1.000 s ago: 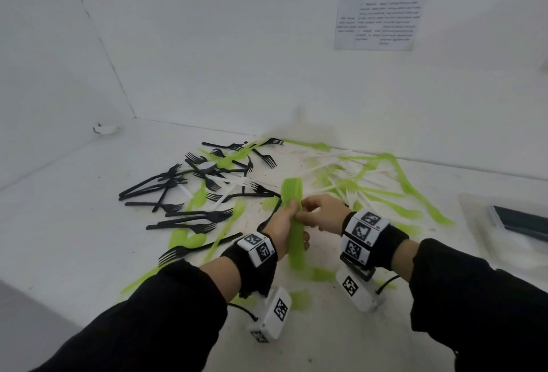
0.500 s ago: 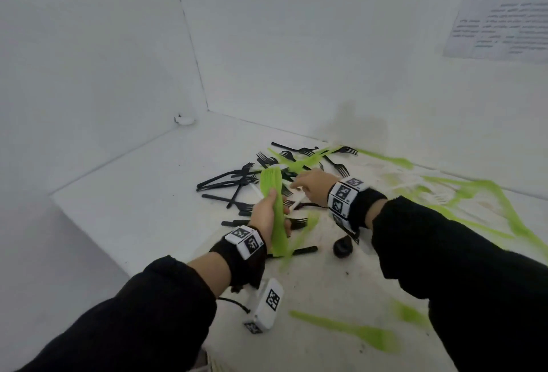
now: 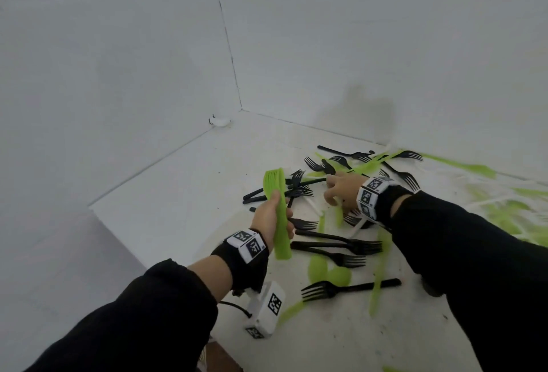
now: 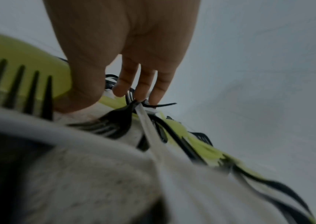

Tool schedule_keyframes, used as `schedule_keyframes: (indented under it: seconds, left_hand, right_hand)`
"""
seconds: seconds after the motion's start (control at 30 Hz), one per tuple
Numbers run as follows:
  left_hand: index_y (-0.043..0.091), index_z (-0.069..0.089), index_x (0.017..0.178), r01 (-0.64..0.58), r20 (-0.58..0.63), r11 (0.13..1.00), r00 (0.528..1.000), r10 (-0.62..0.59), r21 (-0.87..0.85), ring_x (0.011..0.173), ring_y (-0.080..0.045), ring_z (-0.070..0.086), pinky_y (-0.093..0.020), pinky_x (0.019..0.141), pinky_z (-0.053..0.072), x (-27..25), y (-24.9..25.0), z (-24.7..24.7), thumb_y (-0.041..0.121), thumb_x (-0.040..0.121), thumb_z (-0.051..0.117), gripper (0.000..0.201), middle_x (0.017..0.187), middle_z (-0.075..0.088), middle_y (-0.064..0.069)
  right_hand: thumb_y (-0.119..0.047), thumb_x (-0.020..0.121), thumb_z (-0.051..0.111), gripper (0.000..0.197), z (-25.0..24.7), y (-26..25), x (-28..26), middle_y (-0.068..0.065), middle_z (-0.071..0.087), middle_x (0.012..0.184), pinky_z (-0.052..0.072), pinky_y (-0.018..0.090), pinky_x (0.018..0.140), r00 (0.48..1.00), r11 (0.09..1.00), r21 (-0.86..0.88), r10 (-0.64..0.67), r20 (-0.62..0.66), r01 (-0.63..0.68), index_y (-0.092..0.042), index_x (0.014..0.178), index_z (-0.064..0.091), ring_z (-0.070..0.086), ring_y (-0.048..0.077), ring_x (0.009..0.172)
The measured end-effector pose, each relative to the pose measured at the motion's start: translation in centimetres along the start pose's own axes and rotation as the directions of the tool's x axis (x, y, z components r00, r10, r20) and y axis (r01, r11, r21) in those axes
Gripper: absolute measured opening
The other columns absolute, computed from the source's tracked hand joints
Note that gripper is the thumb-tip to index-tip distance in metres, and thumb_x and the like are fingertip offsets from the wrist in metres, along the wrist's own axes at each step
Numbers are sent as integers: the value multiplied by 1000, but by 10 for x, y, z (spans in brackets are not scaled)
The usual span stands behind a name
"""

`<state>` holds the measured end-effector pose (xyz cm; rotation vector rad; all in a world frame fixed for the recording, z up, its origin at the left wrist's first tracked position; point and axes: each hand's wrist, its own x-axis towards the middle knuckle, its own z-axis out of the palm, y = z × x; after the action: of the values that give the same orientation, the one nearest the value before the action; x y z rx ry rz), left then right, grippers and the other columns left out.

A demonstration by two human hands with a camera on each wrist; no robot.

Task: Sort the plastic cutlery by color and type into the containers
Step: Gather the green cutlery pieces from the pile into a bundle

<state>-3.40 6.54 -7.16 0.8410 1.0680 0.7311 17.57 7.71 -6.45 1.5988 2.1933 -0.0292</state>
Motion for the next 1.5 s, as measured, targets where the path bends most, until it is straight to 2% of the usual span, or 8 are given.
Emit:
schedule_keyframes:
  seconds: [0.2, 0.33, 0.57, 0.77, 0.97, 1.27, 1.4, 1.5]
  left_hand:
    - [13, 51, 87, 12, 36, 1000, 999, -12, -14, 35, -13, 41, -20, 40, 38, 16, 3, -3, 43, 99, 37, 35, 64, 46, -1]
    - [13, 51, 84, -4, 45, 999, 999, 6, -35, 33, -12, 41, -19, 39, 38, 20, 4, -4, 42, 99, 36, 36, 63, 45, -1]
    - [12, 50, 82, -23, 50, 998, 998, 26, -59, 32, -13, 40, -19, 39, 37, 21, 5, -6, 41, 100, 34, 37, 61, 44, -1]
    - [13, 51, 86, -17, 34, 999, 999, 19, -50, 36, -14, 42, -23, 44, 38, 20, 3, -9, 41, 100, 34, 36, 61, 47, -1]
    - [14, 51, 86, -1, 10, 999, 1000, 1, -52, 36, -14, 42, -22, 45, 38, 20, -2, -10, 41, 100, 35, 35, 62, 46, -1]
    - [14, 52, 85, -16, 32, 999, 999, 17, -44, 36, -14, 42, -21, 45, 38, 13, -3, -11, 40, 100, 34, 35, 62, 46, -1]
    - [13, 51, 86, -16, 52, 1000, 998, 17, -20, 36, -14, 42, -23, 47, 39, 8, -5, -6, 40, 100, 34, 35, 65, 46, -2]
    - [14, 50, 84, -11, 74, 1000, 997, 11, -4, 35, -13, 42, -22, 45, 39, 4, -9, -2, 41, 100, 34, 35, 66, 46, -2]
  right_hand:
    - [-20, 92, 49, 24, -9, 16, -1, 9, 59, 110, 43, 35, 89, 967, 972, 205, 158, -202, -115, -17, 116, 55, 54, 29, 106]
    - [-17, 94, 49, 24, -12, 3, -6, 9, 61, 108, 38, 30, 89, 928, 897, 440, 122, -352, 49, -7, 114, 56, 55, 22, 101]
    - [-19, 77, 66, 29, -13, -44, -6, 5, 56, 95, 41, 24, 75, 992, 943, 316, -121, 28, 106, -6, 102, 64, 52, 20, 86]
    - [-14, 81, 65, 31, -7, -51, -5, 7, 57, 113, 42, 27, 85, 982, 928, 322, -173, -72, 187, -8, 110, 65, 56, 24, 102]
    - [-24, 85, 64, 44, -7, -50, -4, 3, 48, 129, 39, 27, 85, 983, 968, 206, -165, 84, 145, -13, 127, 55, 49, 21, 115]
    - [-11, 95, 40, 26, -13, -19, -21, 6, 55, 116, 31, 38, 101, 966, 970, 81, 237, -106, -229, -16, 120, 47, 46, 24, 115]
    - [-5, 93, 39, 31, -15, -11, -36, 13, 58, 117, 45, 35, 86, 905, 851, 343, 425, -6, -397, -9, 124, 43, 57, 29, 104]
    - [-28, 96, 40, 36, -23, -16, -56, 14, 58, 116, 42, 30, 75, 801, 710, 502, 596, -57, -493, -7, 125, 43, 58, 32, 104]
